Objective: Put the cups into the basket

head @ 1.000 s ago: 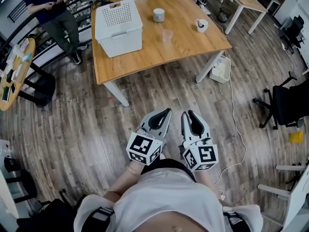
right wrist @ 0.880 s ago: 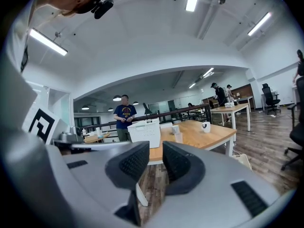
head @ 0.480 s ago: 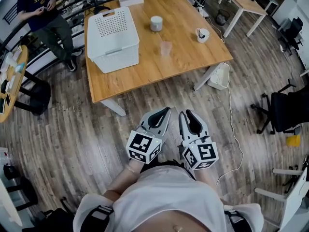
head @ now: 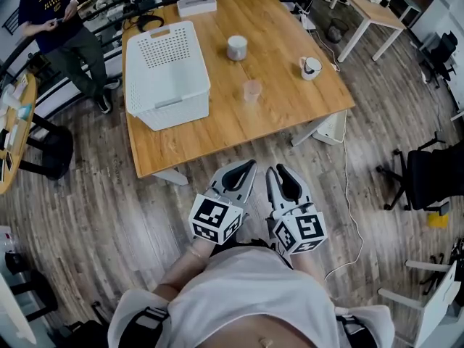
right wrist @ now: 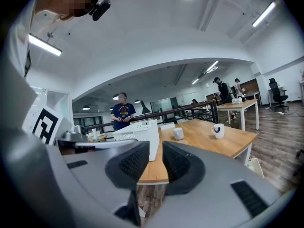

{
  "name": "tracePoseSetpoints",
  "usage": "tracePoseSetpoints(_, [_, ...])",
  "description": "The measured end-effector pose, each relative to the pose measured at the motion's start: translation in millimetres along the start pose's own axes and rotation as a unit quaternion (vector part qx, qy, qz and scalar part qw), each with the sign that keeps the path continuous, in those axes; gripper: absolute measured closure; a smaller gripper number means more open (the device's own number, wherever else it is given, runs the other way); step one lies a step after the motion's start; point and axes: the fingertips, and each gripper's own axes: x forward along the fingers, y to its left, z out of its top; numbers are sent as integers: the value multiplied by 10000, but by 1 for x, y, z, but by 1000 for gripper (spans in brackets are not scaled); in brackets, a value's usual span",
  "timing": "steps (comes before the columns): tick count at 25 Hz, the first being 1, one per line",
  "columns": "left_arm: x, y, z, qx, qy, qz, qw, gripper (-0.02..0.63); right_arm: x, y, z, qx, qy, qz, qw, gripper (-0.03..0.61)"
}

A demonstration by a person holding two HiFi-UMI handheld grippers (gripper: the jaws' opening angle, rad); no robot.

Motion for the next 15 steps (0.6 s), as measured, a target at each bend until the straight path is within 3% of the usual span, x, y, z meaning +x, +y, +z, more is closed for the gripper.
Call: tracePoseSetpoints(15, [53, 63, 16, 71, 53, -168, 9998, 606, 76, -28, 14, -10, -62, -195, 9998, 496])
